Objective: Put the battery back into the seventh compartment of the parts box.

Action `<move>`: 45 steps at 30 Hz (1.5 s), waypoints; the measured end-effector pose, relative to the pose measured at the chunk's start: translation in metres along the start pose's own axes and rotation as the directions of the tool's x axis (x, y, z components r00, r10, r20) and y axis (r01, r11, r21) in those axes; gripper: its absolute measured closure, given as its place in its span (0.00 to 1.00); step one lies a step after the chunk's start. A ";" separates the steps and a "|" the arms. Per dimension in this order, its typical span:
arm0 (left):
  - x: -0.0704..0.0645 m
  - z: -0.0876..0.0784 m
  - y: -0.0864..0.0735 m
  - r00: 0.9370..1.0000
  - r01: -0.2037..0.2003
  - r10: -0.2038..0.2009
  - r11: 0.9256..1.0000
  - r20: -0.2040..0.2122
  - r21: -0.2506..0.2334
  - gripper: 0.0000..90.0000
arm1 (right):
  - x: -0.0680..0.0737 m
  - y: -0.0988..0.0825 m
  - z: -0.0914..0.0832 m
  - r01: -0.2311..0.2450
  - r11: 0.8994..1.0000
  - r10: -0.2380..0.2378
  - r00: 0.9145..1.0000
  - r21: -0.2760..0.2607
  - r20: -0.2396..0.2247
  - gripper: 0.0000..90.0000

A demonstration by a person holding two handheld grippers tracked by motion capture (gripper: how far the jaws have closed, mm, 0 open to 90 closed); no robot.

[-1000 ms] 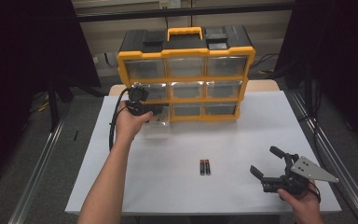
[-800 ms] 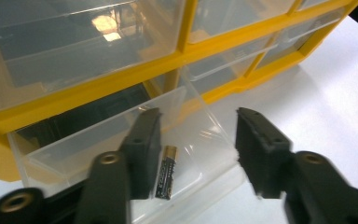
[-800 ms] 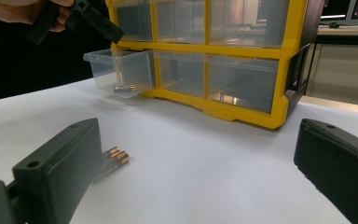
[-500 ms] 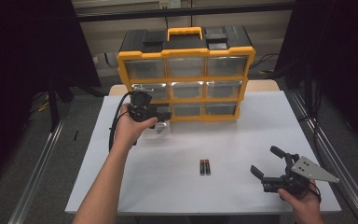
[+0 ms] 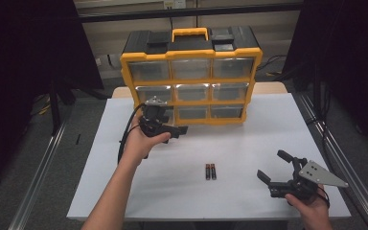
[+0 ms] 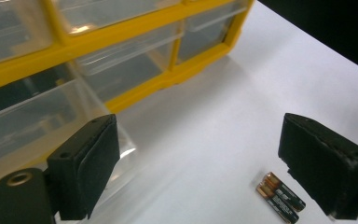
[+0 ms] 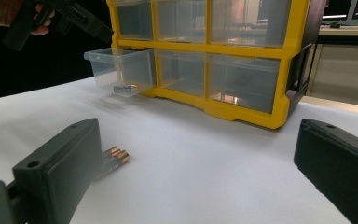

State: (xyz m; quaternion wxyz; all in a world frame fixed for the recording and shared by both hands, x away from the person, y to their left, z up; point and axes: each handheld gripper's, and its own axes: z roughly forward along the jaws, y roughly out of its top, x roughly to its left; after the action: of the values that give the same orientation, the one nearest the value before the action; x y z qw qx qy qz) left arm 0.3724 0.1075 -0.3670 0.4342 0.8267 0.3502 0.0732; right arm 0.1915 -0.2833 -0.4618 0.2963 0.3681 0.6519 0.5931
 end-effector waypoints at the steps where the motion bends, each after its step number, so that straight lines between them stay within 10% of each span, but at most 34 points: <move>1: -0.002 0.000 -0.001 1.000 -0.009 0.009 1.000 0.006 0.013 0.14 | 0.000 0.000 0.000 -0.002 1.000 0.002 1.000 0.000 -0.001 0.01; 45: -0.047 0.041 -0.052 0.991 -0.071 0.064 0.996 0.117 0.056 0.08 | 0.000 0.000 0.000 -0.004 1.000 0.004 1.000 0.002 0.001 0.01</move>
State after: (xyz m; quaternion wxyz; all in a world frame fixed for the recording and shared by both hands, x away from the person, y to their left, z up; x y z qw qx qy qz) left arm 0.3283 0.0696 -0.4241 0.4257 0.8536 0.2987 0.0296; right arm 0.1911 -0.2830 -0.4616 0.2953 0.3700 0.6514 0.5929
